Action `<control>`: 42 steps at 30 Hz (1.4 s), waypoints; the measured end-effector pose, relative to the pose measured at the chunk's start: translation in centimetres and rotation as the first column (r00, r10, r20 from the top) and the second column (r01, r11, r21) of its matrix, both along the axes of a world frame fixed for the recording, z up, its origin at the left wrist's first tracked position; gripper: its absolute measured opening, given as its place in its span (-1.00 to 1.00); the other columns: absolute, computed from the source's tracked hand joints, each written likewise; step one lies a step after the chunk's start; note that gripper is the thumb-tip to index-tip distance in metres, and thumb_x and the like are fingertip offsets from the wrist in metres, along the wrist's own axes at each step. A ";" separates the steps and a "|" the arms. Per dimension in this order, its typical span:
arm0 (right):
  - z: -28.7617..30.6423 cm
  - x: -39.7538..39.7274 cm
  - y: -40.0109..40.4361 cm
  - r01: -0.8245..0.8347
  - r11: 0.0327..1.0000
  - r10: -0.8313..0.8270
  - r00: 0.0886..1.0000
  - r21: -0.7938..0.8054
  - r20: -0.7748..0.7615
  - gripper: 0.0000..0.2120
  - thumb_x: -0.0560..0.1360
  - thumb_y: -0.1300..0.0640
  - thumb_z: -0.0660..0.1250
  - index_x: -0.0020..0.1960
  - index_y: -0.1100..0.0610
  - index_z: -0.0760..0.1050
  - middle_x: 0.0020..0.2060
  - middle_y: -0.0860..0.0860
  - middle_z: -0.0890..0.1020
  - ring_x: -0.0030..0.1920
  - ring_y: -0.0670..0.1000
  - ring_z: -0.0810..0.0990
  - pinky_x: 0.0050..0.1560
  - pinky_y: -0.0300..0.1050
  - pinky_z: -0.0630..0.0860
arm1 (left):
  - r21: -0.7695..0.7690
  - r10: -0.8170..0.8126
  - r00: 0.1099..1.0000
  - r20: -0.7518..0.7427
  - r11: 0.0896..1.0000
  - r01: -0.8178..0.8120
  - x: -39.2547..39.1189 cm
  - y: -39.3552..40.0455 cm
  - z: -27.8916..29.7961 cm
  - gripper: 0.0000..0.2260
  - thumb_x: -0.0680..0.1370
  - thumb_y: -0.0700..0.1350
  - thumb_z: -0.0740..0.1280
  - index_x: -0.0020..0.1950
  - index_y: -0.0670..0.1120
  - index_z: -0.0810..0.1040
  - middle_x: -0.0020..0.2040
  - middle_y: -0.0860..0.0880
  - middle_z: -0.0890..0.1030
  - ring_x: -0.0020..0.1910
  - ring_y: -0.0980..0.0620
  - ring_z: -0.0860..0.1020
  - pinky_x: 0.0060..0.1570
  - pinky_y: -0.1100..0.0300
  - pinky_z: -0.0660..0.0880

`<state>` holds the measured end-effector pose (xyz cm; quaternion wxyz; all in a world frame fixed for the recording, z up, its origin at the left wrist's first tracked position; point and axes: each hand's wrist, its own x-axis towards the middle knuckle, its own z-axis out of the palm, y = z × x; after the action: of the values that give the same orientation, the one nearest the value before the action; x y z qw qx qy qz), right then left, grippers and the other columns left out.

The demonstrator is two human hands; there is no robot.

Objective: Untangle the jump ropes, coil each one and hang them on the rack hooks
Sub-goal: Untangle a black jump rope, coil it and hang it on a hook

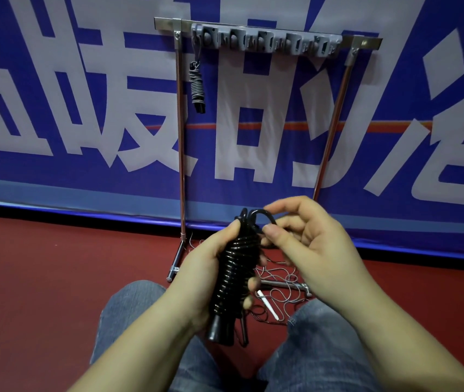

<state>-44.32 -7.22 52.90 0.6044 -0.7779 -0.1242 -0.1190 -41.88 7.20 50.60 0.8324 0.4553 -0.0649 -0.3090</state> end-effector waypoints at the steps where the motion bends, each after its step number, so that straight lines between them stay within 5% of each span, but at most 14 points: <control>1: 0.1 0.1 -0.1 0.005 1.000 -0.005 1.000 0.022 -0.005 -0.83 0.47 0.22 0.34 -0.04 -0.04 0.50 -0.23 -0.01 0.67 -0.19 -0.07 0.66 -0.18 -0.31 0.51 | -0.002 0.000 1.000 0.001 1.000 0.000 0.0 0.0 0.1 -0.65 0.34 0.15 0.28 -0.19 -0.11 0.66 -0.30 -0.09 0.52 -0.54 0.03 0.41 -0.60 0.29 0.37; 5: 0.0 0.1 -0.1 0.157 0.984 -0.149 0.984 -0.089 0.093 -0.93 0.40 0.06 0.40 -0.14 -0.09 0.57 -0.23 0.07 0.66 -0.24 -0.04 0.61 -0.14 -0.21 0.53 | -0.032 -0.008 1.000 -0.009 0.999 0.008 -0.2 -0.1 0.3 -0.66 0.36 0.13 0.27 -0.20 -0.10 0.68 -0.30 -0.09 0.52 -0.54 0.03 0.41 -0.60 0.29 0.37; 10: 0.2 -0.1 0.0 0.312 0.934 -0.274 0.938 -0.172 0.210 -0.85 0.27 -0.21 0.32 -0.22 -0.21 0.57 -0.23 -0.13 0.58 -0.09 -0.19 0.55 -0.06 -0.42 0.39 | -0.058 -0.021 1.000 -0.009 0.998 0.021 -0.3 0.0 0.6 -0.67 0.34 0.12 0.29 -0.19 -0.11 0.67 -0.30 -0.11 0.52 -0.55 0.03 0.41 -0.62 0.29 0.38; 21: 0.3 0.0 1.0 0.213 0.972 -0.226 0.965 0.098 0.137 -0.90 0.28 0.08 0.48 -0.28 0.05 0.57 -0.31 0.08 0.63 -0.27 0.07 0.61 -0.19 -0.11 0.57 | -0.041 -0.122 0.989 0.078 0.991 0.126 -0.5 0.2 1.0 -0.71 0.38 0.10 0.31 -0.17 -0.10 0.63 -0.29 -0.11 0.54 -0.55 0.03 0.44 -0.62 0.28 0.40; 28: 0.8 -0.6 0.7 0.099 0.994 -0.104 0.976 0.033 0.194 -0.90 0.44 0.14 0.37 -0.09 0.00 0.64 -0.21 -0.05 0.59 -0.15 -0.18 0.59 -0.12 -0.40 0.46 | -0.078 -0.083 0.995 0.062 0.993 0.088 -0.1 0.9 1.2 -0.64 0.36 0.09 0.32 -0.02 -0.15 0.60 -0.28 -0.13 0.53 -0.55 0.02 0.42 -0.62 0.27 0.40; 32: 1.1 -0.6 0.1 0.074 0.960 -0.091 0.995 0.271 0.051 -0.84 0.32 0.30 0.41 -0.17 0.08 0.59 -0.32 -0.04 0.67 -0.25 -0.16 0.63 -0.17 -0.37 0.51 | -0.017 -0.048 0.994 0.098 0.999 0.050 -0.1 1.0 1.4 -0.66 0.40 0.07 0.31 -0.01 -0.17 0.58 -0.29 -0.12 0.54 -0.55 0.03 0.41 -0.62 0.28 0.37; 42: 0.7 -0.5 1.1 0.128 0.964 -0.139 0.990 0.234 0.033 -0.85 0.31 0.28 0.47 -0.20 0.09 0.56 -0.30 -0.05 0.66 -0.23 -0.08 0.60 -0.14 -0.28 0.56 | 0.170 0.019 0.964 0.265 0.983 -0.066 0.3 0.7 0.4 -0.47 0.34 0.12 0.38 0.15 -0.21 0.52 -0.30 -0.11 0.54 -0.49 -0.04 0.45 -0.52 0.22 0.38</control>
<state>-44.79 -6.09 53.63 0.6783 -0.7055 -0.0717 -0.1925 -41.57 7.90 50.99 0.7792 0.5657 -0.1367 -0.2325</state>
